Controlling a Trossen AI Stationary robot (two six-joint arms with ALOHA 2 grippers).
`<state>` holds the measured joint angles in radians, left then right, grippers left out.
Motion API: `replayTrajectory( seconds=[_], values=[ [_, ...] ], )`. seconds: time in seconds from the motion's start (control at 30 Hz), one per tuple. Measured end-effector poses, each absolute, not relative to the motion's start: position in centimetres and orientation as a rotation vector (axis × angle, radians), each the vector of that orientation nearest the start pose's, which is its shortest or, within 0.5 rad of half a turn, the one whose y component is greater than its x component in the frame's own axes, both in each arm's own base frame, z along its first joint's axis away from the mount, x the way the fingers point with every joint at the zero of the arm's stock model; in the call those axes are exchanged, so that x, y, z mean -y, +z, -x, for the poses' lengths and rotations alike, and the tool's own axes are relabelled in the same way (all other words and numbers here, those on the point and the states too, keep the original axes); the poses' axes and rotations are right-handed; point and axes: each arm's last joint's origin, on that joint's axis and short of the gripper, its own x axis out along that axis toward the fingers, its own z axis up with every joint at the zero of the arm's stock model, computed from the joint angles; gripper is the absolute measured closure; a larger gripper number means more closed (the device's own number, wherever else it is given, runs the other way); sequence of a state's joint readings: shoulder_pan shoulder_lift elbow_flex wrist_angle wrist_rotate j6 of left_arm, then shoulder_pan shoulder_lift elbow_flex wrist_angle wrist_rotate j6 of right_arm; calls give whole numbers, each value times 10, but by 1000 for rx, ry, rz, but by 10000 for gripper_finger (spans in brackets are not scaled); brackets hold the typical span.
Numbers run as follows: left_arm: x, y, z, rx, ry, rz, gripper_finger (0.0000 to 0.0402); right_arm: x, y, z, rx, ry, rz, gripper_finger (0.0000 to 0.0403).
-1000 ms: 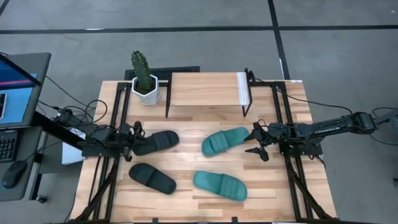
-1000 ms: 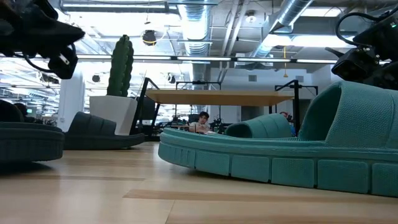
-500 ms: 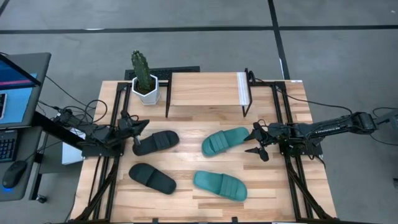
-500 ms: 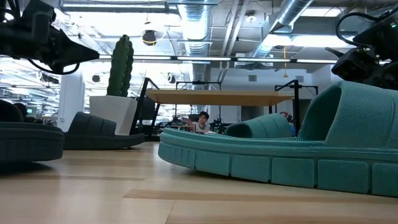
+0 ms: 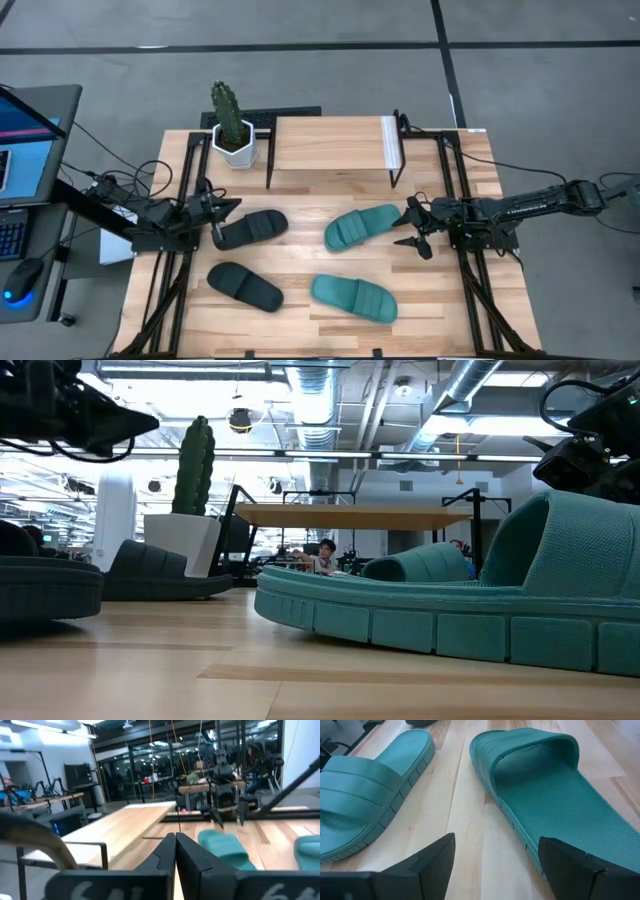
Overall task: Pick and place slides into the shelf
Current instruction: Put the top black slide on the shelf
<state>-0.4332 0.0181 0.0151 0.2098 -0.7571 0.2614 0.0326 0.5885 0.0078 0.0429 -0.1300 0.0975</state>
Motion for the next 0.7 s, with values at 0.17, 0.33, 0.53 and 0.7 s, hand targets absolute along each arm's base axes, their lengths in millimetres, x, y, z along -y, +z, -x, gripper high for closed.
replayTrajectory(
  seconds=[0.17,0.33,0.53,0.7],
  values=[
    [23,187,-90,147,205,-286,400,-8,116,-121,-546,132,-121,133],
    [31,183,-96,126,32,-415,400,-8,116,-121,-546,132,-121,133],
    [41,187,-107,198,-95,-504,400,-8,116,-121,-546,132,-121,133],
    [51,189,-115,253,-134,-593,400,-8,116,-121,-546,132,-121,133]
  ],
)
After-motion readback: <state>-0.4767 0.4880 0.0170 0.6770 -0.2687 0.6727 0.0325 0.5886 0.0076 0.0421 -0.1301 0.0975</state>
